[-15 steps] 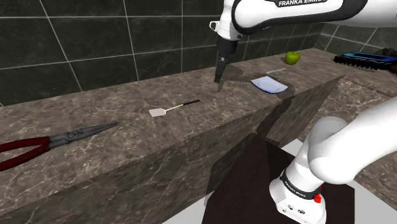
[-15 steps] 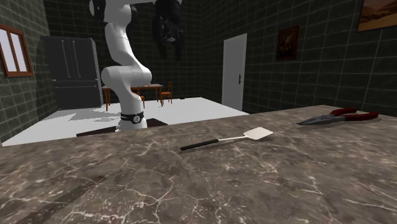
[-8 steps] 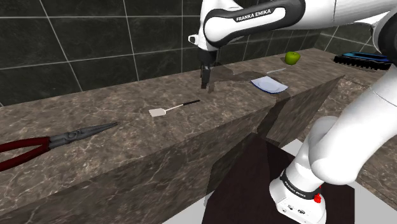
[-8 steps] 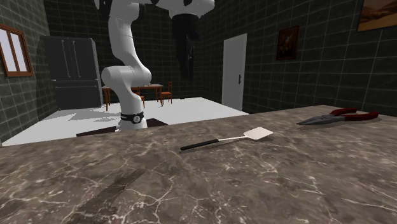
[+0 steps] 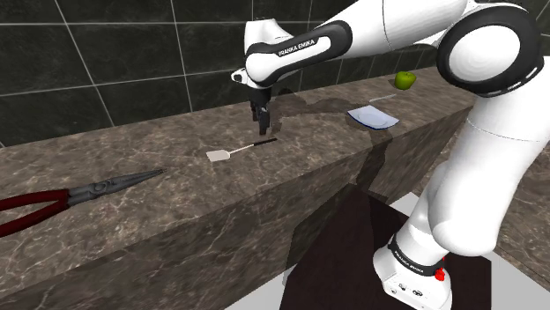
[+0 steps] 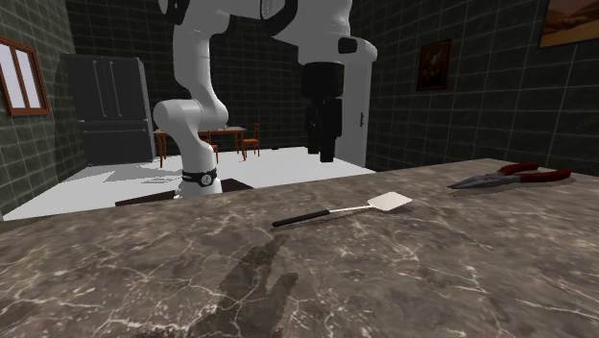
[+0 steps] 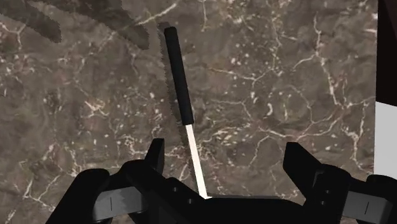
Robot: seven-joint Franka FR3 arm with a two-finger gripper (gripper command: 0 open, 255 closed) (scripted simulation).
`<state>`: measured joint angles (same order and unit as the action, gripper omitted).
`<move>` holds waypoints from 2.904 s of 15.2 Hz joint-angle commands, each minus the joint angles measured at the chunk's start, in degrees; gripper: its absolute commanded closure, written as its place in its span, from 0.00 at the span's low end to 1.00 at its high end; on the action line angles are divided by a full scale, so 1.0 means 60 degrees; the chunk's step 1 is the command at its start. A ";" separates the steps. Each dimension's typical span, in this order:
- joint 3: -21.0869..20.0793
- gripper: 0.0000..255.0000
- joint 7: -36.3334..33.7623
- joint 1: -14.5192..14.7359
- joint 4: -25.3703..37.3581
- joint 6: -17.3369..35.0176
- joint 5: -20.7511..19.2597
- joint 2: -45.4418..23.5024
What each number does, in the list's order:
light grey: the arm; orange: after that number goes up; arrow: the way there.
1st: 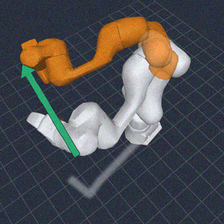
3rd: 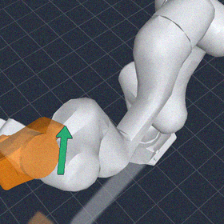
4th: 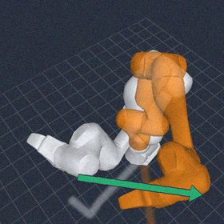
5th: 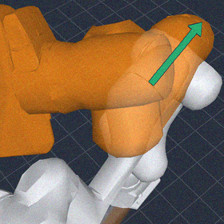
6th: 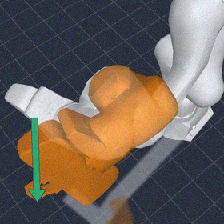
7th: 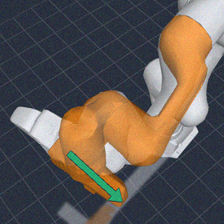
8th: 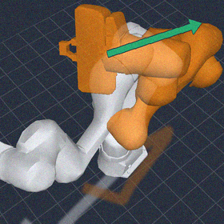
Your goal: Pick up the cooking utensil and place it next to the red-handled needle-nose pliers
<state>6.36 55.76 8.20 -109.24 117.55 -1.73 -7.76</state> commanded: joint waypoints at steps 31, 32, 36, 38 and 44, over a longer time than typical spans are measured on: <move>-0.0339 1.00 0.1482 0.0070 0.1198 0.0746 -0.0084 -0.2305; -0.0338 1.00 0.1485 0.0072 0.1246 0.0639 -0.0086 -0.2246; -0.0334 1.00 0.1501 0.0078 0.1470 0.0203 -0.0092 -0.2034; -0.0332 1.00 0.1509 0.0080 0.1595 -0.0018 -0.0094 -0.1936; -0.0328 1.00 0.1535 0.0086 0.2024 -0.0697 -0.0100 -0.1686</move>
<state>4.41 65.01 8.67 -97.61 114.23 -2.32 -18.19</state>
